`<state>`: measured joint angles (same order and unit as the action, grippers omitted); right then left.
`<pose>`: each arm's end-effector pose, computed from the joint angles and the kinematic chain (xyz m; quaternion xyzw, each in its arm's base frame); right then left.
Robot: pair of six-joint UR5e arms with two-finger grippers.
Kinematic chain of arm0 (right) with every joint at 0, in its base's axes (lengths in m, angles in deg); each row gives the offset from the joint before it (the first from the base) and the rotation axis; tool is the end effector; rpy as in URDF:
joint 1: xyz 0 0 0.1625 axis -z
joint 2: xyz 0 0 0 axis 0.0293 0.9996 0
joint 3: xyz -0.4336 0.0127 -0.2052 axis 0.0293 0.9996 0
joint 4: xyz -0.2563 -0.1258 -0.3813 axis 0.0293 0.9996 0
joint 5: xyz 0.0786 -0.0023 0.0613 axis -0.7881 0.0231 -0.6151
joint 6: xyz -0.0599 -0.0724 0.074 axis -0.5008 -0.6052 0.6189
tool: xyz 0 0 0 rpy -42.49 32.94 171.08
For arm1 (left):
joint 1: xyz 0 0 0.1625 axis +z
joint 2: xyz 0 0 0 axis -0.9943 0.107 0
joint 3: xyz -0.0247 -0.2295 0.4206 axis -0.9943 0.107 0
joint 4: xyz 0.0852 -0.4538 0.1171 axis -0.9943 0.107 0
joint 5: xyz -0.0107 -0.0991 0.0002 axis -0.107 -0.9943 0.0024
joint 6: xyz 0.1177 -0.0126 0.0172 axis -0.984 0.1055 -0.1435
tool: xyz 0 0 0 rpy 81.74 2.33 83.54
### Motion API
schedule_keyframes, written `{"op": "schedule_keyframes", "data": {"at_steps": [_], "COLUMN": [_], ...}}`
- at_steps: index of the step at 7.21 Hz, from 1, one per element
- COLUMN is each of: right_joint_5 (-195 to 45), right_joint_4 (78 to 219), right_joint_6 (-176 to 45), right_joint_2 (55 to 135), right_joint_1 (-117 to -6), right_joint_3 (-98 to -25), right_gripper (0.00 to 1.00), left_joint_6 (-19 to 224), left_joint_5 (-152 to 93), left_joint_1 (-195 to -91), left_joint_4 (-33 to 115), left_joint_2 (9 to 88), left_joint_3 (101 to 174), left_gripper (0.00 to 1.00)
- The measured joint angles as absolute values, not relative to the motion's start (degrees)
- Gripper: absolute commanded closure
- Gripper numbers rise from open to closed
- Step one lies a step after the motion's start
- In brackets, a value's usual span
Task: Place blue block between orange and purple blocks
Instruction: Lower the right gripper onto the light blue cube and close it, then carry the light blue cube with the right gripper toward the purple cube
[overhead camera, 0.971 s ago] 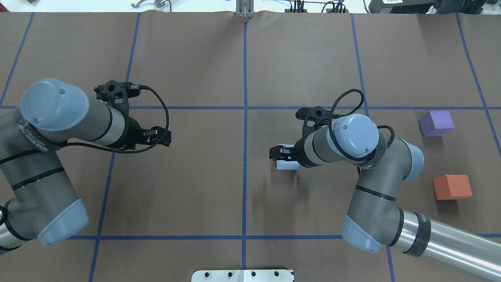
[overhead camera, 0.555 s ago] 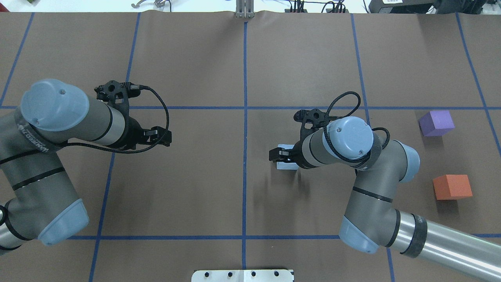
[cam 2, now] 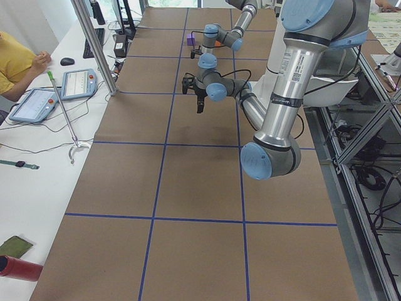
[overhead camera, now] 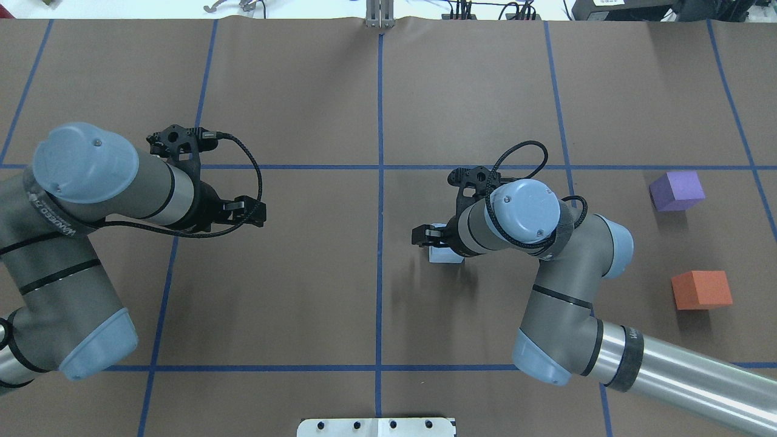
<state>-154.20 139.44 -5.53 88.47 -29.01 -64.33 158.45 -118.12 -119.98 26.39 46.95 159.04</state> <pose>-0.6224 -0.4425 0.3330 0.0669 -0.4595 0.0589 0.8837 0.4671 -0.4555 0.3087 0.0658 0.4577 -0.0534 0.8851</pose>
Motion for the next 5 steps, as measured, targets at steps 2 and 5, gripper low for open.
{"op": "schedule_keyframes", "data": {"at_steps": [2, 5], "right_joint_5": [-154.0, -154.1], "right_joint_4": [139.4, 140.3], "right_joint_6": [-5.5, -5.6], "right_joint_2": [88.4, 88.7], "right_joint_1": [-29.0, -29.9], "right_joint_3": [-63.9, -65.2], "right_gripper": [0.67, 0.83], "left_joint_6": [158.4, 158.4], "left_joint_5": [-118.1, -118.1], "left_joint_1": [-120.0, -120.0], "left_joint_4": [26.4, 26.4], "left_joint_2": [47.0, 47.0], "left_joint_3": [159.0, 159.0], "left_gripper": [0.00, 0.00]}}
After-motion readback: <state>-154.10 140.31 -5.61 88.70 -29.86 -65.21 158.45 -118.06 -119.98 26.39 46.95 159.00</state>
